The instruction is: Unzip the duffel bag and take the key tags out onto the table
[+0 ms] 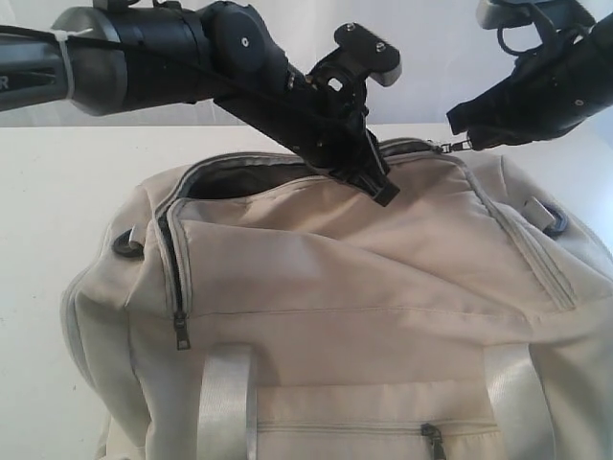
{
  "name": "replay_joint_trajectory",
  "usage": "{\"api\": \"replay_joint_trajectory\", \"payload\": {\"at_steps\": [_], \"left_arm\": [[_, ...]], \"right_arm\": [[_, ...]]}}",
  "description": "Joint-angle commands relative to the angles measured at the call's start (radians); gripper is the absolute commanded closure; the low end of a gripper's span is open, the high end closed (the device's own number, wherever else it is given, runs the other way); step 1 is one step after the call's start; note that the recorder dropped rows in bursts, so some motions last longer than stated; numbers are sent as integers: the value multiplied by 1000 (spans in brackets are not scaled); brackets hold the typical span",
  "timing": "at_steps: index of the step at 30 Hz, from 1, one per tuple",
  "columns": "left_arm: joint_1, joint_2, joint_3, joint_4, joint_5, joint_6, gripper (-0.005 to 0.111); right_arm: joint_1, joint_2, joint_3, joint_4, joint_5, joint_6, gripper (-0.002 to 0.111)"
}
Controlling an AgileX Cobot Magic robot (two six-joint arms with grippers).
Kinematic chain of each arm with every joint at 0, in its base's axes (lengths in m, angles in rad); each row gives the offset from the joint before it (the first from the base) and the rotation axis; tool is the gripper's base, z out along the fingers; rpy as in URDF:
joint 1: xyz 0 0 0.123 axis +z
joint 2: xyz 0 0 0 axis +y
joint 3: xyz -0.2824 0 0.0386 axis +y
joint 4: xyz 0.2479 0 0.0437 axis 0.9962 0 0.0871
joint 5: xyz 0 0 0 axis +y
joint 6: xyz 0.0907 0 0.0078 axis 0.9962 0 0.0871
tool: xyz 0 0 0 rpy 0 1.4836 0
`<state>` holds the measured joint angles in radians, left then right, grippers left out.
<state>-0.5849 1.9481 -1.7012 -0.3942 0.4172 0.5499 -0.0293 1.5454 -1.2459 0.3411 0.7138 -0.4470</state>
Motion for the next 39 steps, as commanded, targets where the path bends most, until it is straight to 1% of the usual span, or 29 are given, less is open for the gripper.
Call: {"api": "replay_joint_trajectory", "payload": {"at_steps": [1,9,14,19,25,29,39], "left_arm": [[22,-17,0,13,51,-36,107],[62,-57,0,13,109,-64,107],[62,-64,0,13,137,-76,107],[62,-64,0,13,144,-81,107],[62,-64,0,13,159,-85,107],[64,-64,0,13,151,-132,107],[64,-64,0,13,150,-163,107]], "right_arm": [[-9,-20,2,-154,18,92,108],[-9,-24,2,-162,22,112,108],[-9,-26,7,-158,48,112,108],[-9,-48,58,-156,0,122,108],[-9,-92,63,-156,19,137,108],[-9,-119,71,-153,35,139,108],[-9,-161,134,-152,18,141,108]]}}
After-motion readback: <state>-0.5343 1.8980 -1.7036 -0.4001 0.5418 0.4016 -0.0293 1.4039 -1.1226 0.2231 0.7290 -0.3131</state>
